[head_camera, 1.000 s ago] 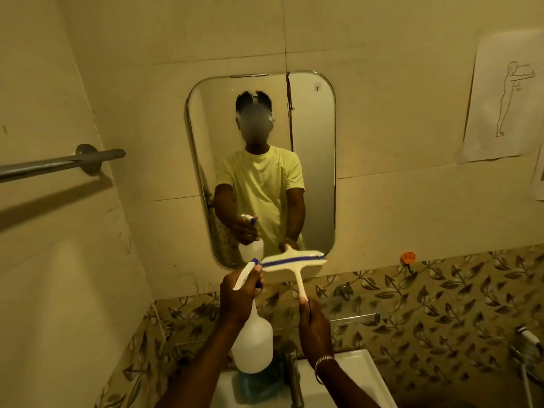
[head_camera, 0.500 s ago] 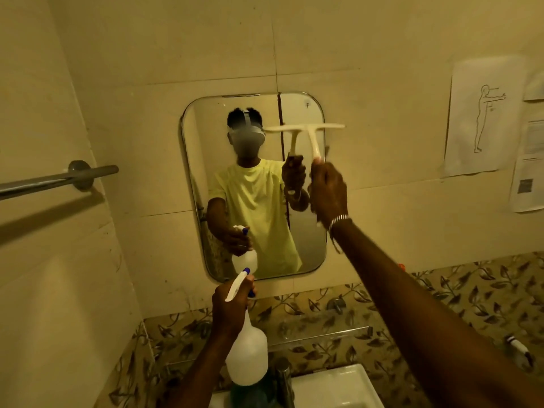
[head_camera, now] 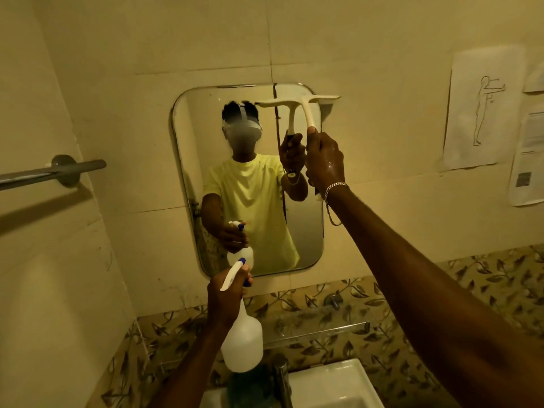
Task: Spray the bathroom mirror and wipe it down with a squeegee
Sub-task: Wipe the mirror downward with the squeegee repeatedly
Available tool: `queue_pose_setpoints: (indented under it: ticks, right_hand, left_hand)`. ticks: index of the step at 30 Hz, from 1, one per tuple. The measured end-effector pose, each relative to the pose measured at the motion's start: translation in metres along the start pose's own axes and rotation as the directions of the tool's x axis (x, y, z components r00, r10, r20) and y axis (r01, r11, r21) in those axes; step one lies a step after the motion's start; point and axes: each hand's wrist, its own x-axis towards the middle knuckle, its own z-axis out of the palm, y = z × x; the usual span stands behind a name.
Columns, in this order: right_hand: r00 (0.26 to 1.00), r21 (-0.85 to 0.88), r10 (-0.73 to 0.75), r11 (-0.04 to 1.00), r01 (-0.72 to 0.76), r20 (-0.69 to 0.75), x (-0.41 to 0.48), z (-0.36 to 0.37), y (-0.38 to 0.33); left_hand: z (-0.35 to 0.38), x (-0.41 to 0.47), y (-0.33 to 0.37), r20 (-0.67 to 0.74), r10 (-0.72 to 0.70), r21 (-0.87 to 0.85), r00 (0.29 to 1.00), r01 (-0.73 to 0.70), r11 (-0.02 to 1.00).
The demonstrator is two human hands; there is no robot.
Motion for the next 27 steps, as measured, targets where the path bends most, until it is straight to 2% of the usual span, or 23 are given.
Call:
queue_pose_setpoints:
  ticks: [4,9,13,17,20,24,27]
  right_hand:
    - [0.995,-0.042,0.074,0.997,-0.072,0.072,-0.058,-0.004,0.063]
    - [0.985,-0.101,0.139,0.987,-0.128,0.102,-0.179,-0.013,0.162]
    - [0.934,-0.083,0.322,0.946,-0.313,0.152,-0.252,-0.022,0.211]
    - [0.860,-0.159,0.479,0.876,-0.455,0.175,-0.291,-0.038,0.232]
    - [0.827,-0.100,0.541,0.841,-0.532,0.150,-0.299,-0.045,0.231]
    - [0.840,-0.056,0.528,0.849,-0.525,0.126,-0.290,-0.039,0.214]
    - [0.854,-0.030,0.510,0.860,-0.510,0.102,-0.279,-0.035,0.205]
  left_hand:
    - [0.001,0.002,-0.002,0.007,-0.005,-0.023,1.000,0.005,1.000]
    - [0.001,-0.001,-0.003,0.009,-0.006,-0.034,1.000,0.006,0.999]
    - [-0.001,-0.008,-0.002,0.003,0.023,-0.015,1.000,-0.023,1.000]
    - [-0.003,-0.016,0.003,-0.024,0.053,0.024,0.998,-0.052,0.998]
    - [-0.010,-0.012,0.023,-0.096,0.144,0.031,0.985,-0.142,0.989]
    - [-0.022,0.025,0.076,-0.203,0.295,0.087,0.934,-0.282,0.955]
    - [-0.026,0.049,0.099,-0.285,0.305,0.193,0.909,-0.258,0.947]
